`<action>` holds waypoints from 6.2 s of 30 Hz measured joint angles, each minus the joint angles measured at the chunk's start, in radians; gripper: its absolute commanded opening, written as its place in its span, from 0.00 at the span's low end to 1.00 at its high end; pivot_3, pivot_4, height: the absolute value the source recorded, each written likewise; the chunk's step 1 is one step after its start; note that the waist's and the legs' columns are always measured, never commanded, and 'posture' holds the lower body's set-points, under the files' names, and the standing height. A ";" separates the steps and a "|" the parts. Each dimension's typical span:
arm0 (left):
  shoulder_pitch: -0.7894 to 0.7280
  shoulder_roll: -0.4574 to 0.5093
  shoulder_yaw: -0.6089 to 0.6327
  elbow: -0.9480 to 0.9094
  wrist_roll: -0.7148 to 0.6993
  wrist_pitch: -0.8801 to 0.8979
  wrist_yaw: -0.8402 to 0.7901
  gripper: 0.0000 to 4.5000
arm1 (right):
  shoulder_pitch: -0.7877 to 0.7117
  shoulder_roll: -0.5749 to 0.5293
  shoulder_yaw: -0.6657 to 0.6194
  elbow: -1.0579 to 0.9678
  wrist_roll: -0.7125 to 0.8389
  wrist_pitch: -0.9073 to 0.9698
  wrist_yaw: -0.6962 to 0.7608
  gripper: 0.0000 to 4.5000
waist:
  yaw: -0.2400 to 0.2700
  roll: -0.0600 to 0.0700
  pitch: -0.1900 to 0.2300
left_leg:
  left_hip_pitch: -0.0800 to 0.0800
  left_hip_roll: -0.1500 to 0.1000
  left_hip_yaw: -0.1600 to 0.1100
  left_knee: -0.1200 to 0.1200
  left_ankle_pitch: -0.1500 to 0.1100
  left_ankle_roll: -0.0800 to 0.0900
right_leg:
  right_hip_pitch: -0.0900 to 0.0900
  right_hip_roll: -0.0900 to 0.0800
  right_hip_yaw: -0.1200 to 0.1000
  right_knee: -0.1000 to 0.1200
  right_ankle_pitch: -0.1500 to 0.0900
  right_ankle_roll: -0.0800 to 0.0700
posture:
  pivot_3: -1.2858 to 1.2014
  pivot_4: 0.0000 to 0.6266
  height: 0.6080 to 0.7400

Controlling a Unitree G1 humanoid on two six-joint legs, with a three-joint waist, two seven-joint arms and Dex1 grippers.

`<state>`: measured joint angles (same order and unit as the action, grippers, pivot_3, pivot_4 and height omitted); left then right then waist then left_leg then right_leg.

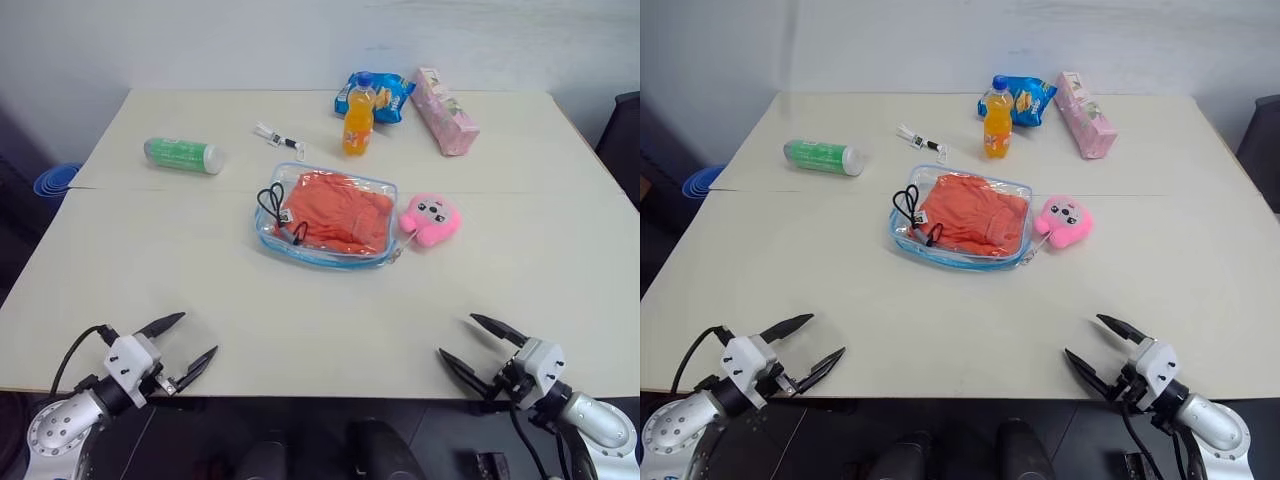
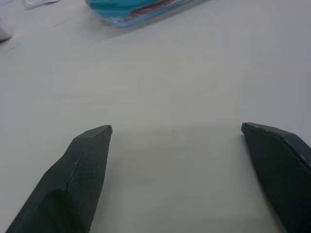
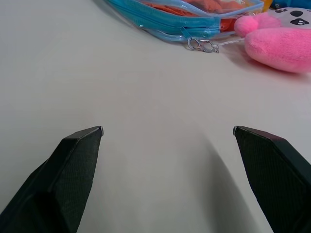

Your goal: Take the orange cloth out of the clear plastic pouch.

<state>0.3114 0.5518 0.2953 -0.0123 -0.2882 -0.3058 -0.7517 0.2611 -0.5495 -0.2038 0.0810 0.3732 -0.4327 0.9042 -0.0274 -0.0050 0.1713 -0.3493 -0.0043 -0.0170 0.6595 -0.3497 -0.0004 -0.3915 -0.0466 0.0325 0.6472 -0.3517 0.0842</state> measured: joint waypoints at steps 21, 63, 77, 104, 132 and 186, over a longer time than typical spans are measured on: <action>-0.040 0.004 -0.001 -0.120 -0.062 0.233 0.003 0.99 | -0.006 0.011 0.019 -0.026 0.002 0.020 0.007 1.00 | 0.000 0.000 0.000 | 0.000 0.000 0.000 0.000 0.000 0.000 | 0.000 0.000 0.000 0.001 0.000 0.001 | 0.52 0.24 1.00; -1.157 -0.237 -0.342 0.343 0.116 1.054 0.432 0.01 | -0.021 0.156 0.045 -0.344 0.053 0.084 -0.164 1.00 | 0.025 -0.004 0.002 | -0.004 -0.001 -0.001 0.006 0.007 -0.013 | -0.008 0.004 0.001 0.011 0.003 0.006 | 0.52 0.24 1.00; -0.730 -0.116 0.328 0.118 0.060 0.912 0.834 0.01 | -0.183 0.129 0.166 -0.400 0.077 0.165 -0.080 1.00 | 0.026 -0.006 0.002 | -0.008 -0.001 0.000 0.006 0.007 -0.013 | -0.015 0.002 0.001 0.014 0.003 0.005 | 0.52 0.24 1.00; -0.396 0.255 0.125 -0.035 -0.087 0.506 -0.101 1.00 | 0.008 -0.096 0.029 -0.445 0.196 0.302 0.117 1.00 | 0.025 -0.009 0.002 | -0.006 0.000 -0.001 0.002 0.007 -0.013 | -0.011 0.001 0.000 0.007 0.001 0.002 | 0.52 0.24 1.00; -1.244 -0.087 -0.480 0.970 0.442 -0.111 -0.087 0.88 | 0.076 0.071 -0.075 -0.532 0.099 0.211 -0.114 1.00 | 0.027 -0.008 0.003 | -0.005 -0.001 0.001 0.007 0.004 -0.008 | -0.009 0.004 0.000 0.012 0.002 0.005 | 0.52 0.24 1.00; -0.677 0.003 -0.355 -0.126 -0.091 0.616 -0.414 0.99 | -0.629 -0.166 -0.029 0.000 0.212 0.973 -0.281 1.00 | 0.019 -0.004 0.003 | -0.003 0.000 -0.001 0.007 0.008 -0.011 | -0.008 0.003 0.000 0.013 0.001 0.003 | 0.52 0.24 1.00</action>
<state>-0.3656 0.5552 -0.0597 -0.1378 -0.3793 0.3106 -1.1656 -0.3682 -0.7155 -0.2331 0.0808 0.5856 0.5404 0.6233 -0.0084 -0.0086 0.1739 -0.3527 -0.0046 -0.0181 0.6669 -0.3414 -0.0118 -0.3991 -0.0435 0.0326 0.6604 -0.3503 0.0870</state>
